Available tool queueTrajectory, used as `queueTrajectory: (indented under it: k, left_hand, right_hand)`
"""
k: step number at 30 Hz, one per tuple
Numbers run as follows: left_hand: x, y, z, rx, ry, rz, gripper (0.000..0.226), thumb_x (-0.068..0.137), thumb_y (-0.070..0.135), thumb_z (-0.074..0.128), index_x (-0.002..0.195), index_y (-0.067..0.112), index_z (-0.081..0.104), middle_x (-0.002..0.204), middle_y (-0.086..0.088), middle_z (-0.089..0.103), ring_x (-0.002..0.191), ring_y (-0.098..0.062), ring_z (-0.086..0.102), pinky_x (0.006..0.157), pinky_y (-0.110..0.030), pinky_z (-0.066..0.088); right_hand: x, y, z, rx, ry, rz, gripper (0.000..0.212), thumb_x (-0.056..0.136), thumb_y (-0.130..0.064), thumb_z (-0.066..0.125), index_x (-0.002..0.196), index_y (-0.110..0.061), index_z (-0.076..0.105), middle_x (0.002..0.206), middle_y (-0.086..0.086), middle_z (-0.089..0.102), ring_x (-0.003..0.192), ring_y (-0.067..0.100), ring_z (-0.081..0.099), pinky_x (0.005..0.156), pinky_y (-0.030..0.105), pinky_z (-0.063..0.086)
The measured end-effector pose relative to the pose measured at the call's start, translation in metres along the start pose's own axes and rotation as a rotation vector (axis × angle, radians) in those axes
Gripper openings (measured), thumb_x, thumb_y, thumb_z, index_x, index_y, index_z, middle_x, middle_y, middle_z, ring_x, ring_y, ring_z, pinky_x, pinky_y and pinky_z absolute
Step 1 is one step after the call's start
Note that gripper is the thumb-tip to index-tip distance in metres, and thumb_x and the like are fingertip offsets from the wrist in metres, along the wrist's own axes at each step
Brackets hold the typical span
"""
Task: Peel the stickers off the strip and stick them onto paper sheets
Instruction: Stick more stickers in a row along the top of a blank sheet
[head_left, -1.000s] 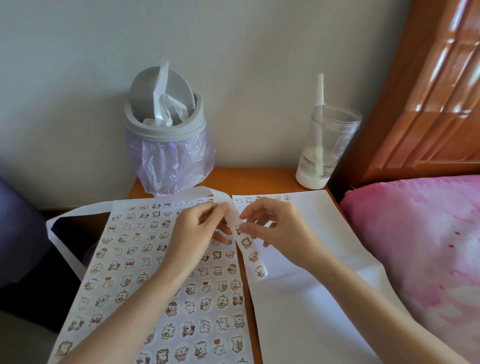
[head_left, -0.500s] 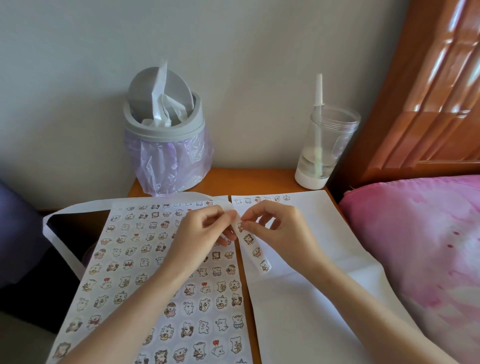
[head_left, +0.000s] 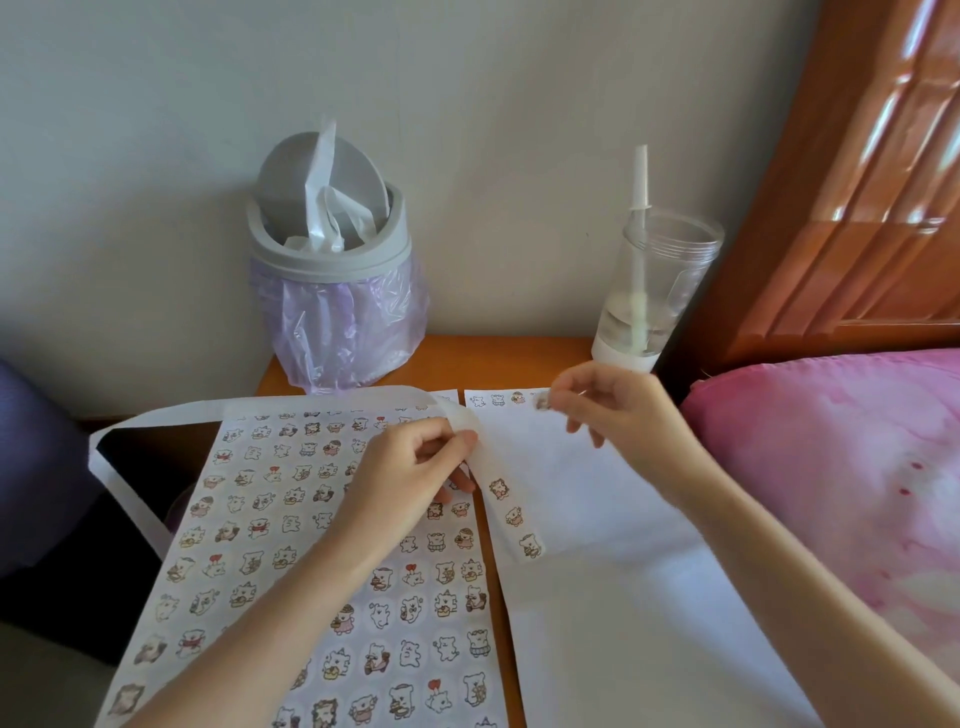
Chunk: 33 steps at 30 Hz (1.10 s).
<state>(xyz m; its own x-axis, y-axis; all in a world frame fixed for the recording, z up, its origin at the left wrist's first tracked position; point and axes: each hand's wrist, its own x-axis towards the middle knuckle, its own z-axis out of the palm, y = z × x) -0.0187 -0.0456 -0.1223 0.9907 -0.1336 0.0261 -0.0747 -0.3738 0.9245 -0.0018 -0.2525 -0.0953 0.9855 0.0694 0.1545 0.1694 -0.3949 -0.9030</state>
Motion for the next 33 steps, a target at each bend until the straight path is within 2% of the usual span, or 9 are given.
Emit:
queueTrajectory:
  k: [2, 6, 10, 13, 15, 18, 20, 26, 33]
  left_hand:
    - [-0.001, 0.001, 0.0, 0.019, -0.012, 0.012, 0.016, 0.09, 0.025, 0.056, 0.082, 0.021, 0.07, 0.066, 0.005, 0.071, 0.048, -0.001, 0.061, 0.047, -0.009, 0.044]
    - [-0.003, 0.004, 0.0, 0.054, -0.035, 0.032, 0.016, 0.091, 0.023, 0.056, 0.082, 0.02, 0.069, 0.067, 0.005, 0.07, 0.047, 0.006, 0.058, 0.046, -0.005, 0.04]
    - [-0.002, 0.004, 0.0, 0.081, -0.036, 0.036, 0.017, 0.091, 0.023, 0.055, 0.084, 0.017, 0.07, 0.068, 0.005, 0.07, 0.045, 0.007, 0.056, 0.046, -0.005, 0.04]
    - [-0.002, 0.003, 0.0, 0.084, -0.031, 0.026, 0.018, 0.091, 0.024, 0.055, 0.086, 0.016, 0.07, 0.067, 0.005, 0.07, 0.044, 0.005, 0.055, 0.046, -0.004, 0.04]
    - [-0.002, 0.003, 0.0, 0.092, -0.026, 0.023, 0.018, 0.091, 0.024, 0.055, 0.086, 0.015, 0.07, 0.067, 0.005, 0.07, 0.044, 0.005, 0.055, 0.046, -0.004, 0.039]
    - [-0.002, 0.003, 0.001, 0.102, -0.017, 0.019, 0.018, 0.091, 0.024, 0.055, 0.082, 0.016, 0.069, 0.066, 0.006, 0.07, 0.044, 0.004, 0.055, 0.046, -0.004, 0.039]
    - [-0.002, 0.003, 0.0, 0.104, -0.014, 0.012, 0.019, 0.091, 0.024, 0.055, 0.08, 0.016, 0.069, 0.065, 0.007, 0.07, 0.044, 0.004, 0.055, 0.047, -0.004, 0.04]
    - [-0.004, 0.006, 0.0, 0.1, -0.017, 0.013, 0.018, 0.092, 0.022, 0.055, 0.082, 0.014, 0.068, 0.065, 0.007, 0.067, 0.047, 0.009, 0.056, 0.045, -0.003, 0.039]
    - [-0.004, 0.005, 0.0, 0.097, -0.02, 0.008, 0.017, 0.091, 0.023, 0.055, 0.082, 0.018, 0.068, 0.067, 0.007, 0.069, 0.047, 0.007, 0.057, 0.045, -0.003, 0.038]
  right_hand:
    - [0.012, 0.009, -0.018, -0.04, 0.045, 0.088, 0.005, 0.084, -0.011, 0.068, 0.079, -0.014, 0.068, 0.066, -0.007, 0.064, 0.053, 0.01, 0.051, 0.047, 0.021, 0.038]
    - [0.031, 0.031, -0.042, -0.142, 0.128, 0.231, 0.007, 0.082, -0.013, 0.07, 0.075, -0.016, 0.068, 0.061, 0.004, 0.059, 0.041, 0.003, 0.044, 0.044, 0.018, 0.035]
    - [0.041, 0.047, -0.045, -0.185, 0.145, 0.223, 0.01, 0.083, -0.01, 0.068, 0.074, -0.015, 0.068, 0.058, 0.002, 0.057, 0.04, 0.003, 0.045, 0.044, 0.017, 0.035]
    - [0.044, 0.054, -0.042, -0.227, 0.151, 0.18, 0.005, 0.083, -0.008, 0.068, 0.079, -0.01, 0.068, 0.06, -0.002, 0.058, 0.037, -0.001, 0.045, 0.042, 0.009, 0.035]
    - [0.045, 0.058, -0.041, -0.249, 0.159, 0.153, 0.005, 0.083, -0.009, 0.068, 0.079, -0.011, 0.069, 0.064, -0.003, 0.059, 0.043, -0.001, 0.047, 0.047, 0.01, 0.037]
    - [0.046, 0.067, -0.04, -0.289, 0.175, 0.127, 0.015, 0.083, -0.012, 0.068, 0.073, -0.022, 0.066, 0.073, -0.004, 0.06, 0.058, 0.005, 0.049, 0.059, 0.019, 0.039]
    - [0.046, 0.069, -0.039, -0.304, 0.183, 0.121, 0.02, 0.083, -0.013, 0.068, 0.071, -0.027, 0.063, 0.076, -0.005, 0.06, 0.062, 0.007, 0.049, 0.062, 0.022, 0.039]
    - [0.044, 0.067, -0.032, -0.342, 0.223, 0.102, 0.008, 0.085, -0.012, 0.066, 0.079, -0.018, 0.066, 0.074, -0.011, 0.057, 0.063, 0.004, 0.048, 0.061, 0.016, 0.037]
    - [0.044, 0.069, -0.028, -0.408, 0.257, 0.112, 0.01, 0.085, -0.018, 0.065, 0.078, -0.025, 0.063, 0.086, -0.006, 0.064, 0.071, 0.008, 0.051, 0.072, 0.03, 0.043]
